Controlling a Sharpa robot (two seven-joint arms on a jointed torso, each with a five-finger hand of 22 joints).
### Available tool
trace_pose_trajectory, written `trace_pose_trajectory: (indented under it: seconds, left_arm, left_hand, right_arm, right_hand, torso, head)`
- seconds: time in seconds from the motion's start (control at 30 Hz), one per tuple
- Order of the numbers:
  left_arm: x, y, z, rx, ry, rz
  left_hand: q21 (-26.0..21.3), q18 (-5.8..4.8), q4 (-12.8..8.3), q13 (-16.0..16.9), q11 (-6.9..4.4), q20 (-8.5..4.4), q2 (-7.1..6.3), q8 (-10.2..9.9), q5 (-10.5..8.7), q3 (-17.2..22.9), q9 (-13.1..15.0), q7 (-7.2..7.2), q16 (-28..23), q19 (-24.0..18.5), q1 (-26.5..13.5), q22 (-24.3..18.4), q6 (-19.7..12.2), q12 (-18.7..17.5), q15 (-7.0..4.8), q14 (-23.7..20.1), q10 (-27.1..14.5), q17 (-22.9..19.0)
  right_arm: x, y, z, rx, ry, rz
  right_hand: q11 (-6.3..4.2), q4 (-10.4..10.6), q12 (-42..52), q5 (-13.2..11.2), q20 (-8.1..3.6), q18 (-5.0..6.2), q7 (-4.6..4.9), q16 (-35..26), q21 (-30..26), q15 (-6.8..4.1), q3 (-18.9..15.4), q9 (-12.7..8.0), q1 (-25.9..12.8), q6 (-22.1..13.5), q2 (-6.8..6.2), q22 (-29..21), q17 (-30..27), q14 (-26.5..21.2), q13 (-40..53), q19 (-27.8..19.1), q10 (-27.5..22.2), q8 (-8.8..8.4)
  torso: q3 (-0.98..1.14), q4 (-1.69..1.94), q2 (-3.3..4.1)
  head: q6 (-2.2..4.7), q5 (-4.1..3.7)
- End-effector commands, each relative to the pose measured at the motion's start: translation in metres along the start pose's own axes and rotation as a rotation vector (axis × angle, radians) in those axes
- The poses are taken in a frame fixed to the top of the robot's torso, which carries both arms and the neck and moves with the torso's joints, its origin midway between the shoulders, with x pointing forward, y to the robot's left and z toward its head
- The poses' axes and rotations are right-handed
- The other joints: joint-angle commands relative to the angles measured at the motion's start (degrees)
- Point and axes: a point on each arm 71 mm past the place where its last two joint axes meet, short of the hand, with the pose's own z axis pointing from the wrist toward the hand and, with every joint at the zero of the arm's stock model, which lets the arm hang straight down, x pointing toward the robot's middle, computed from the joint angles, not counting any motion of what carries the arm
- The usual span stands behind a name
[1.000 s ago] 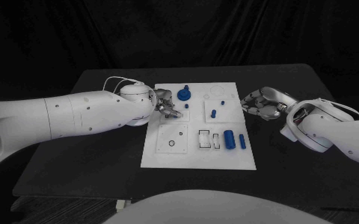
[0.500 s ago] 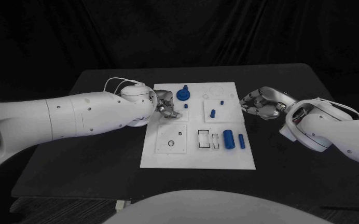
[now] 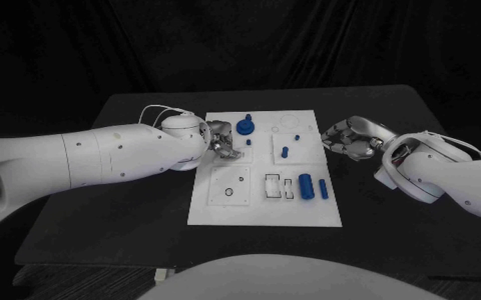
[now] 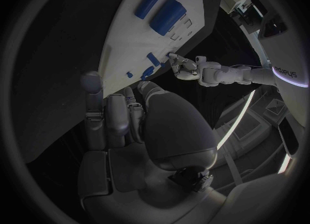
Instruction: Assemble the parts on the task board
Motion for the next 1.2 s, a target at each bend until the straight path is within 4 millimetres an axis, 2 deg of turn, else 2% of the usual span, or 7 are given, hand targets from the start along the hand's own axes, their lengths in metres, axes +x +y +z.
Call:
trace_pose_trajectory:
  seconds: [0.03, 0.23, 0.33, 0.47, 0.7, 0.9, 1.2]
  left_arm:
    - [0.000, -0.001, 0.000, 0.016, -0.015, -0.013]
    - [-0.001, -0.001, -0.002, 0.018, -0.036, -0.023]
    - [-0.002, -0.001, -0.004, 0.028, -0.054, -0.032]
    - [-0.006, -0.003, -0.007, 0.045, -0.081, -0.043]
    - [-0.018, -0.002, -0.013, 0.044, -0.078, -0.070]
    - [-0.029, 0.003, -0.017, 0.006, 0.007, -0.129]
    - [-0.045, 0.013, -0.015, -0.078, 0.185, -0.197]
  left_hand:
    - [-0.1, -0.62, -0.5, 12.9, -0.39, -0.41, -1.42, 0.4, 1.10, 3.3, 0.1, -0.20, 0.4, -0.2, -0.5, 10.7, 0.4, -0.4, -0.25, 5.9, 4.2, 15.1]
    - [0.0, -0.63, -0.7, 12.8, -0.47, -0.48, -3.38, 1.2, 1.79, 9.2, 0.6, -0.25, 0.4, -0.1, -2.5, 10.7, 0.6, -0.5, -0.28, 5.9, 4.2, 15.1]
    - [0.1, -0.65, -1.7, 12.8, -0.54, -0.52, -4.74, 1.6, 3.27, 12.7, 1.1, -0.29, 0.4, -0.1, -3.2, 10.7, 0.5, -0.6, -0.34, 5.9, 4.2, 15.1]
    - [0.1, -0.66, -2.8, 12.8, -0.60, -0.56, -5.89, 2.2, 3.23, 15.7, 1.7, -0.38, 0.4, -0.1, -4.0, 10.7, 0.6, -0.6, -0.42, 5.9, 4.2, 15.1]
    - [0.0, -0.64, -3.4, 12.7, -0.62, -0.57, -6.49, 2.5, 3.15, 17.1, 2.0, -0.38, 0.4, -0.1, -4.4, 10.7, 0.5, -0.8, -0.44, 5.9, 4.2, 15.1]
    - [-0.5, -0.54, -4.8, 12.4, -0.46, -0.50, -7.15, 2.6, 3.14, 19.4, 2.5, -0.19, 0.4, -0.5, -4.5, 10.6, -0.3, -1.4, -0.31, 5.9, 3.9, 15.1]
    - [-0.6, -0.53, -5.6, 12.5, -0.41, -0.46, -7.23, 2.9, 2.99, 20.5, 2.7, -0.12, 0.4, -0.5, -4.6, 10.6, -0.4, -1.4, -0.27, 5.9, 3.9, 15.1]
  right_arm:
    - [0.001, -0.001, 0.000, 0.017, 0.006, 0.001]
    - [0.002, -0.001, 0.000, 0.018, 0.012, 0.001]
    - [0.002, -0.001, 0.000, 0.019, 0.013, 0.000]
    - [0.002, -0.001, 0.000, 0.021, 0.016, 0.000]
    - [0.003, -0.001, 0.001, 0.024, 0.021, 0.000]
    - [0.003, -0.001, 0.000, 0.026, 0.022, 0.000]
    - [0.003, -0.001, 0.001, 0.029, 0.025, 0.000]
  right_hand:
    - [-0.03, 0.0, -0.2, 0.3, 0.02, 0.95, 0.07, -0.1, -0.3, 0.32, 0.4, -0.1, 0.6, 0.3, -0.07, 3.2, 0.0, 0.0, 3.7, 0.3, -0.5, -0.38]
    - [-0.03, -0.3, -0.2, 0.6, 0.01, 0.98, 0.07, -0.2, -0.5, 0.31, 0.8, -0.1, 0.9, 0.4, -0.07, 3.2, -0.1, 0.0, 3.7, 0.3, -0.5, -0.40]
    - [-0.02, -0.4, -0.3, 0.8, 0.00, 0.99, 0.09, -0.2, -0.6, 0.31, 1.1, -0.1, 1.0, 0.4, -0.07, 3.2, -0.1, 0.0, 3.7, 0.3, -0.5, -0.43]
    - [-0.03, -0.4, -0.3, 0.8, 0.00, 0.99, 0.09, -0.2, -0.6, 0.31, 1.2, -0.1, 1.1, 0.4, -0.06, 3.2, -0.1, 0.0, 3.7, 0.3, -0.5, -0.44]
    - [-0.04, -0.5, -0.3, 0.9, 0.00, 1.01, 0.09, -0.3, -0.8, 0.31, 1.4, -0.1, 1.2, 0.4, -0.05, 3.2, -0.3, -0.1, 3.6, 0.2, -0.6, -0.47]
    - [-0.04, -0.6, -0.4, 1.0, 0.00, 1.03, 0.09, -0.4, -0.9, 0.31, 1.5, -0.1, 1.2, 0.4, -0.05, 3.2, -0.3, -0.1, 3.5, 0.2, -0.6, -0.48]
    - [-0.05, -0.7, -0.4, 1.0, -0.01, 1.06, 0.08, -0.4, -1.1, 0.30, 1.7, -0.1, 1.3, 0.5, -0.05, 3.2, -0.4, -0.1, 3.5, 0.1, -0.7, -0.47]
  torso:
    - [0.05, 0.03, -0.05]
    - [0.02, 0.06, -0.01]
    - [-0.01, 0.07, 0.03]
    - [-0.04, 0.11, 0.04]
    - [-0.06, 0.14, 0.03]
    - [0.01, 0.11, 0.05]
    - [0.05, 0.10, 0.08]
  head:
    - [-0.01, -0.11]
    - [-0.01, -0.13]
    - [-0.01, -0.12]
    - [-0.01, -0.14]
    - [-0.01, -0.12]
    - [-0.01, -0.26]
    - [-0.01, -0.22]
